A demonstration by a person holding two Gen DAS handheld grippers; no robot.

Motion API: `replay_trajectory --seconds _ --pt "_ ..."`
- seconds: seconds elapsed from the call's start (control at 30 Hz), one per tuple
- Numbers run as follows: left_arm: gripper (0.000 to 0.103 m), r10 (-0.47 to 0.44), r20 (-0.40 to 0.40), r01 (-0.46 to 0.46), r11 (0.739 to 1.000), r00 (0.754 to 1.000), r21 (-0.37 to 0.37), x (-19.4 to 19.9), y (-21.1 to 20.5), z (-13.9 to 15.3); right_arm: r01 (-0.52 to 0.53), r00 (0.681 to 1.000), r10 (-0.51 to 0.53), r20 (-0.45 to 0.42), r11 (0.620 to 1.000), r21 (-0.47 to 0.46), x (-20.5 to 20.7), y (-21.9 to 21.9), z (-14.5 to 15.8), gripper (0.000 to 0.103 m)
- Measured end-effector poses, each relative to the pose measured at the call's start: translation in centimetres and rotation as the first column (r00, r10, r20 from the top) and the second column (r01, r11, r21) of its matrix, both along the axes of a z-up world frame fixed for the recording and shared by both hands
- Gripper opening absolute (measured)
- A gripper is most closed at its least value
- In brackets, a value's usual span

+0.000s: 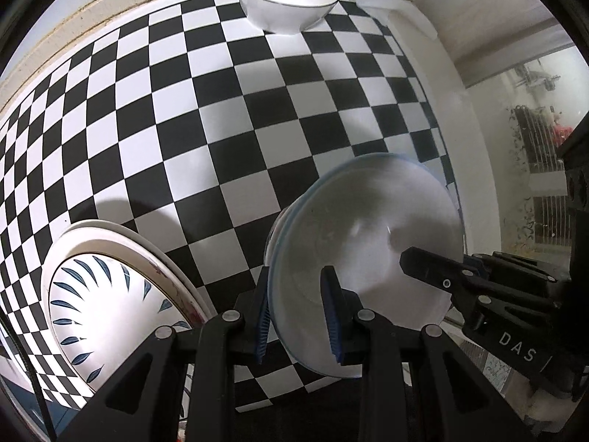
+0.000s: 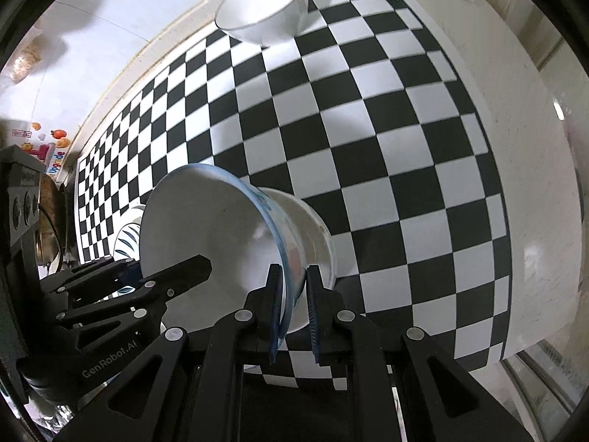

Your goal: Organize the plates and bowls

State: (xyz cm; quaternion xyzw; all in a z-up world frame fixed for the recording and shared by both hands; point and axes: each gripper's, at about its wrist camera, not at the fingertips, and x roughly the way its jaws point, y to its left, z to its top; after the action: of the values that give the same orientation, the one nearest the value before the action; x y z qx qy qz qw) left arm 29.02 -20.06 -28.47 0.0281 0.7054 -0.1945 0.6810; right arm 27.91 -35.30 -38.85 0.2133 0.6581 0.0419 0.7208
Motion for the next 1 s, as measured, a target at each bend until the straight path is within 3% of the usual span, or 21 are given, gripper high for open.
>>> replay_trajectory --seconds 0.47,0.63,0.8,0.9,1.0 --pt "0.023 -0.016 -0.013 0.016 0.999 1.0 0.043 -0.1 -0.8 -1.3 -0.017 0.999 0.017 -0.044 1.0 -0.004 0.0 -0.3 -1.0 0.014" --pt "0.023 -0.001 0.022 0.0 1.0 1.0 0.031 0.5 -0.1 0.8 -0.023 0.999 0.024 -0.044 1.0 0.016 0.3 -0.9 -0.2 0.014" --pt "0.024 0.064 0.1 -0.063 0.998 0.993 -0.009 5.0 0.6 4.7 0.018 0.999 -0.019 0.037 1.0 0.021 3.0 -3.7 3.3 0.016" --pt "0.026 0.128 0.116 -0.125 0.992 0.985 -0.034 10.0 0.9 5.6 0.053 0.995 -0.055 0.087 0.998 0.028 6.6 -5.6 5.0 0.037" --pt "0.026 0.185 0.098 -0.181 0.982 0.978 -0.056 14.6 1.1 5.2 0.073 0.988 -0.079 0.13 0.996 0.045 10.9 -7.1 5.8 0.042"
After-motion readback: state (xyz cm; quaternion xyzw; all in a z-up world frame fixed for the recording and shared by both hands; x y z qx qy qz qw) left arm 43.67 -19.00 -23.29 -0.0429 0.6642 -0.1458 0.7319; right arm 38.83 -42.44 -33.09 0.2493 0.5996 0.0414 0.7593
